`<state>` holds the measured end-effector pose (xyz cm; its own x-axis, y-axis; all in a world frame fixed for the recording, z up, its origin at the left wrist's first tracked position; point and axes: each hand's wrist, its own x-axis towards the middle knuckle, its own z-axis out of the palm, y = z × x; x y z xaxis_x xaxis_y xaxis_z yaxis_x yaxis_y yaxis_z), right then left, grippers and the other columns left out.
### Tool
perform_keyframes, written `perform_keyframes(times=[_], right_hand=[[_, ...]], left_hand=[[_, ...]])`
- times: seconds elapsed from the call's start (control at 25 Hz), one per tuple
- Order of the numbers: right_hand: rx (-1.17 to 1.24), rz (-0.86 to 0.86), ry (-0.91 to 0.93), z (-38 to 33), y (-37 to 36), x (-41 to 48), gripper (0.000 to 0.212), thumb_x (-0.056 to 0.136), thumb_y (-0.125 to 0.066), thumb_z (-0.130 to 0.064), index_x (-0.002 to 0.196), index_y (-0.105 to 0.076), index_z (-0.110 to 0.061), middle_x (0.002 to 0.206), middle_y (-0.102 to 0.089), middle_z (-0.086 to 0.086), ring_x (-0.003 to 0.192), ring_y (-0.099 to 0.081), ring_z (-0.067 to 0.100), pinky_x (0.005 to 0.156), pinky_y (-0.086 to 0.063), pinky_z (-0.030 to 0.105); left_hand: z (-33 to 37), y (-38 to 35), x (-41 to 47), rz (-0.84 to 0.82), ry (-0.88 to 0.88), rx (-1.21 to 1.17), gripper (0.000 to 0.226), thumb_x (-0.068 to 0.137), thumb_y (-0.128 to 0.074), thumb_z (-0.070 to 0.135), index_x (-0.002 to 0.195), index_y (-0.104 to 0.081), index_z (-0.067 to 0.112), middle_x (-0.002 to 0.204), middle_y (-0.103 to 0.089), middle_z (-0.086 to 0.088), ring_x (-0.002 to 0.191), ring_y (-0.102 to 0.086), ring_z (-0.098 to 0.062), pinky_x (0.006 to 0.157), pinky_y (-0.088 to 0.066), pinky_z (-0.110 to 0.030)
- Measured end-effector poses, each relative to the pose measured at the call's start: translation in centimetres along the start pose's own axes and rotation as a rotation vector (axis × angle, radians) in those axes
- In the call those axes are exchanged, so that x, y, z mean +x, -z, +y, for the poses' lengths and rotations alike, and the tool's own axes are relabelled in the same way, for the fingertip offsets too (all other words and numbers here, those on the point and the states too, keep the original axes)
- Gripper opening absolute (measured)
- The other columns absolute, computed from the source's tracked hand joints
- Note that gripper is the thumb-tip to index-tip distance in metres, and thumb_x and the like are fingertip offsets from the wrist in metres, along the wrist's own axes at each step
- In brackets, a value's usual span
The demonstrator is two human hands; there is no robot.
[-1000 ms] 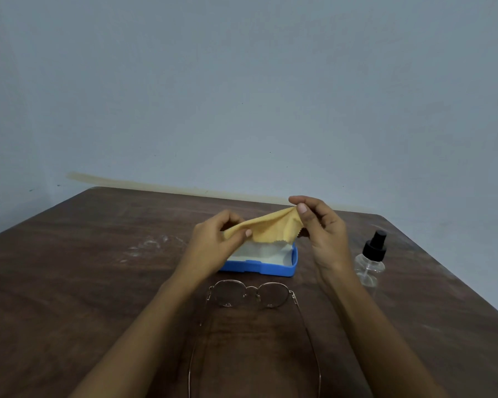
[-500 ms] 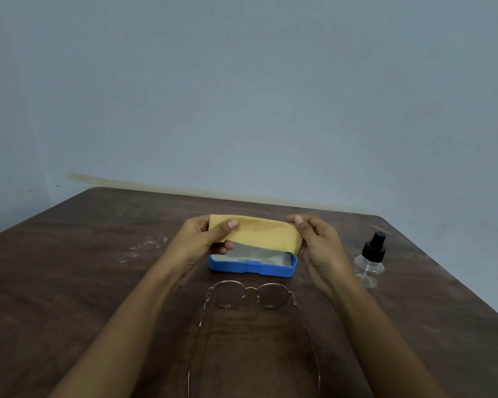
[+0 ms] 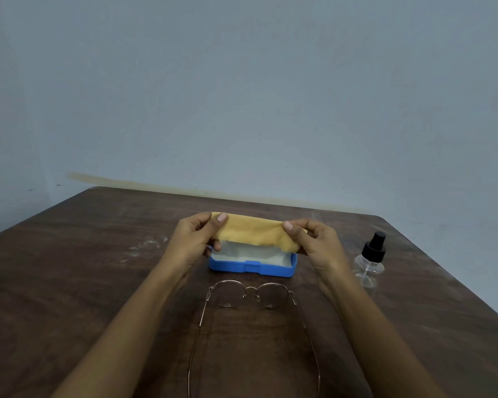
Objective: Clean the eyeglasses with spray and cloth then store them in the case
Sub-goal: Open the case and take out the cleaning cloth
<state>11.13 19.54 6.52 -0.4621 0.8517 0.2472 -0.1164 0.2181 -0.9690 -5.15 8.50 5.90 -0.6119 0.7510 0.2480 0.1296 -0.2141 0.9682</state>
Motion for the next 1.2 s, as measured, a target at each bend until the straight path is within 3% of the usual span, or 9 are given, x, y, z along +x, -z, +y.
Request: perform_keyframes(times=[0.16, 0.36, 0.52, 0.68, 0.84, 0.92, 1.0, 1.12, 1.2], right_hand=[[0.013, 0.032, 0.012, -0.1, -0.1, -0.1, 0.009, 0.081, -0.065, -0.014, 0.072, -0.066, -0.017, 0.063, -0.060, -0.002, 0.060, -0.052, 0.007, 0.046, -0.044, 0.010], [0.026, -0.007, -0.021, 0.0, 0.0, -0.1, 0.009, 0.085, -0.062, -0.011, 0.080, -0.065, -0.018, 0.076, -0.062, 0.000, 0.067, -0.054, 0.009, 0.050, -0.047, 0.014], [-0.026, -0.101, -0.030, -0.5, 0.0, -0.2, 0.023, 0.089, -0.052, -0.005, 0.079, -0.067, -0.020, 0.077, -0.061, -0.002, 0.067, -0.052, 0.010, 0.053, -0.046, 0.021], [-0.091, -0.207, -0.031, -1.2, -0.3, -0.4, 0.037, 0.091, -0.042, -0.005, 0.077, -0.072, -0.020, 0.083, -0.066, -0.001, 0.068, -0.053, 0.009, 0.051, -0.046, 0.021], [-0.147, -0.308, 0.001, -1.5, -0.3, -0.5, 0.049, 0.084, -0.033, 0.008, 0.080, -0.072, -0.021, 0.092, -0.069, -0.002, 0.070, -0.054, 0.012, 0.055, -0.045, 0.023], [-0.183, -0.394, 0.047, -1.5, -0.2, -0.6, 0.043, 0.087, -0.038, 0.007, 0.088, -0.070, -0.022, 0.091, -0.069, -0.005, 0.068, -0.058, 0.002, 0.054, -0.044, 0.018], [-0.214, -0.455, 0.091, -1.4, -0.1, -0.6, 0.033, 0.088, -0.046, 0.003, 0.093, -0.068, -0.022, 0.088, -0.069, -0.004, 0.066, -0.059, -0.003, 0.056, -0.044, 0.015], [-0.195, -0.454, 0.148, -1.3, -0.1, -0.7, 0.019, 0.086, -0.056, -0.006, 0.088, -0.069, -0.021, 0.076, -0.067, -0.004, 0.065, -0.058, 0.000, 0.058, -0.045, 0.013], [-0.183, -0.397, 0.182, -1.1, -0.3, -0.7, 0.013, 0.084, -0.059, -0.009, 0.086, -0.069, -0.017, 0.081, -0.063, -0.004, 0.073, -0.055, 0.005, 0.061, -0.045, 0.012]], left_hand=[[-0.2, 0.0, 0.1, 0.046, -0.020, 0.041, 0.011, 0.087, -0.055, 0.024, 0.080, -0.063, 0.020, 0.063, -0.054, -0.004, 0.041, -0.052, -0.001, 0.036, -0.039, -0.012], [-0.7, -0.6, 0.2, 0.152, -0.050, 0.191, 0.018, 0.086, -0.058, 0.026, 0.092, -0.066, 0.012, 0.079, -0.061, -0.002, 0.071, -0.056, -0.009, 0.052, -0.051, -0.019], [-0.8, -1.0, 0.2, 0.248, -0.088, 0.234, 0.021, 0.083, -0.063, 0.025, 0.093, -0.067, 0.007, 0.074, -0.063, 0.002, 0.058, -0.060, -0.008, 0.053, -0.055, -0.021], [-0.7, -1.5, -0.2, 0.225, -0.132, 0.321, 0.010, 0.081, -0.065, 0.025, 0.082, -0.068, 0.015, 0.070, -0.065, 0.003, 0.042, -0.060, -0.002, 0.043, -0.046, -0.009], [-0.5, -2.0, -0.5, 0.198, -0.162, 0.367, 0.013, 0.079, -0.067, 0.027, 0.085, -0.071, 0.015, 0.077, -0.069, -0.001, 0.066, -0.064, -0.009, 0.058, -0.055, -0.024], [-0.3, -2.0, -0.5, 0.176, -0.170, 0.371, 0.012, 0.079, -0.068, 0.026, 0.086, -0.071, 0.017, 0.077, -0.069, 0.001, 0.071, -0.064, -0.010, 0.061, -0.054, -0.026], [-0.3, -2.0, -0.6, 0.147, -0.194, 0.346, 0.009, 0.079, -0.068, 0.024, 0.084, -0.072, 0.018, 0.072, -0.069, 0.004, 0.067, -0.062, -0.006, 0.057, -0.052, -0.019], [-0.2, -1.9, -0.6, 0.113, -0.202, 0.297, 0.007, 0.080, -0.066, 0.021, 0.082, -0.070, 0.016, 0.068, -0.066, 0.005, 0.059, -0.059, -0.004, 0.046, -0.045, -0.008], [-0.2, -2.0, -0.6, 0.085, -0.196, 0.286, 0.011, 0.081, -0.064, 0.023, 0.085, -0.070, 0.015, 0.069, -0.066, 0.004, 0.058, -0.059, -0.001, 0.050, -0.047, -0.009]])
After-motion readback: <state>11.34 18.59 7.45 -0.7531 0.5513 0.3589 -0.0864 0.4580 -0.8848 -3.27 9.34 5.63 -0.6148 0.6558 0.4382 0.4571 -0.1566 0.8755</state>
